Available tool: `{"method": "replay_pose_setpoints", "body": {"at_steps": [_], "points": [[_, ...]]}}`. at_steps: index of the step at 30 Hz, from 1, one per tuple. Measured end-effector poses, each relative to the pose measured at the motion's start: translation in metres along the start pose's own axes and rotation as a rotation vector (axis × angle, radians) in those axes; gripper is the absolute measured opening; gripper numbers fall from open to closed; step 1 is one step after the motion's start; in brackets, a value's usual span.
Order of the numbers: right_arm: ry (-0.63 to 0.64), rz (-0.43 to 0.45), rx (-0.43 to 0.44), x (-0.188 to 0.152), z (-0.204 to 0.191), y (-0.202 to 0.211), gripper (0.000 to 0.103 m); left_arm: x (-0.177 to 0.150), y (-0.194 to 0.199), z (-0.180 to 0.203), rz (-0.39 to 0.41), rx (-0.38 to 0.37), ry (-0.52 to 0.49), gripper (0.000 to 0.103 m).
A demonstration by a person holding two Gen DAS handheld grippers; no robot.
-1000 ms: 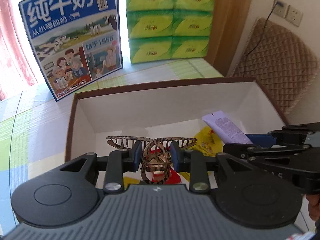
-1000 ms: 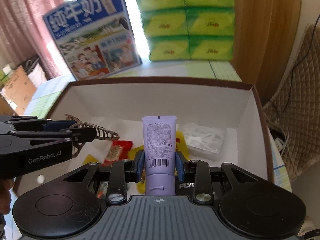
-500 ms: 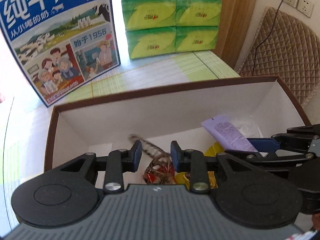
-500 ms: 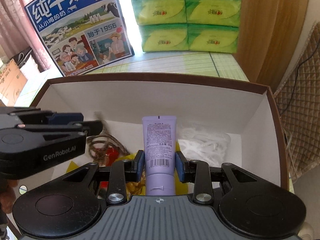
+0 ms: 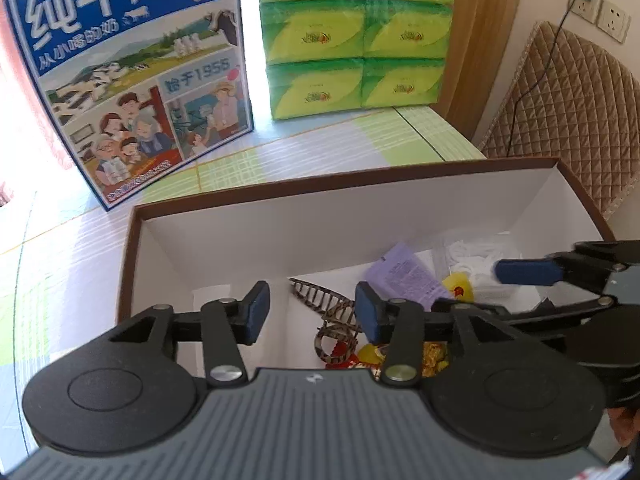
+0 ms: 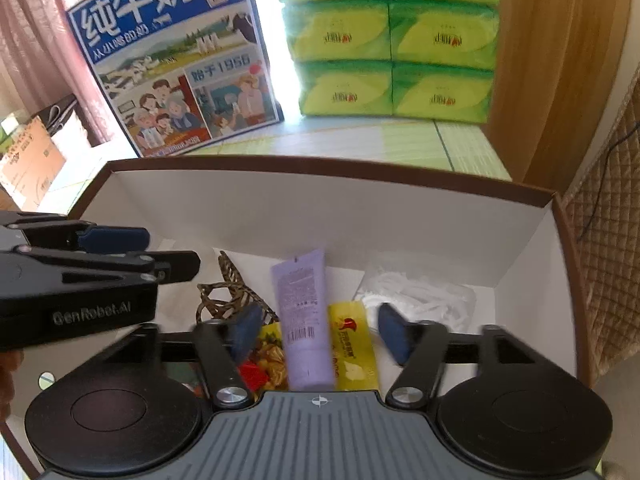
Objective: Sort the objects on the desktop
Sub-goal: 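Open right gripper releasing purple tube while left gripper releases leopard clip, then withdraw both open grippers from the box back over the table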
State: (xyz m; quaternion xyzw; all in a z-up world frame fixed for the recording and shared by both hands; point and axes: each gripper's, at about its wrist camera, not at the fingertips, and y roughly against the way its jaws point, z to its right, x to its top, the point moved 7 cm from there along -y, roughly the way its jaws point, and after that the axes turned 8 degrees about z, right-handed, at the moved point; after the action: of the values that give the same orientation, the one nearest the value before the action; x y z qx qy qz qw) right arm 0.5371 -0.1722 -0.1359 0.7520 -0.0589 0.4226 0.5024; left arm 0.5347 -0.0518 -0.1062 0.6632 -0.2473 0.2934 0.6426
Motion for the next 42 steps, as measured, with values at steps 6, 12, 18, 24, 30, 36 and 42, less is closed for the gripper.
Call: {"method": "replay_pose_setpoints", "body": {"at_steps": [6, 12, 18, 24, 30, 36, 42], "points": [[0.029, 0.025, 0.002, -0.003, 0.000, 0.020, 0.087, -0.002, 0.018, -0.003, 0.015, 0.004, -0.016, 0.065], [0.049, 0.036, 0.002, -0.006, -0.002, 0.037, 0.096, -0.007, 0.036, -0.006, 0.015, 0.019, -0.007, 0.077], [0.050, 0.048, -0.008, -0.010, -0.003, 0.055, 0.097, -0.011, 0.059, -0.005, 0.029, 0.050, 0.003, 0.081], [0.047, 0.067, -0.018, -0.016, -0.006, 0.074, 0.097, -0.019, 0.080, -0.003, 0.029, 0.077, 0.017, 0.082], [0.035, 0.076, -0.029, -0.030, -0.012, 0.094, 0.097, -0.031, 0.104, -0.001, 0.032, 0.077, 0.044, 0.084], [0.036, 0.090, -0.027, -0.039, -0.020, 0.114, 0.097, -0.044, 0.128, 0.005, 0.042, 0.082, 0.053, 0.085], [0.030, 0.113, -0.019, -0.047, -0.028, 0.135, 0.097, -0.053, 0.153, 0.006, 0.056, 0.075, 0.068, 0.087]]}}
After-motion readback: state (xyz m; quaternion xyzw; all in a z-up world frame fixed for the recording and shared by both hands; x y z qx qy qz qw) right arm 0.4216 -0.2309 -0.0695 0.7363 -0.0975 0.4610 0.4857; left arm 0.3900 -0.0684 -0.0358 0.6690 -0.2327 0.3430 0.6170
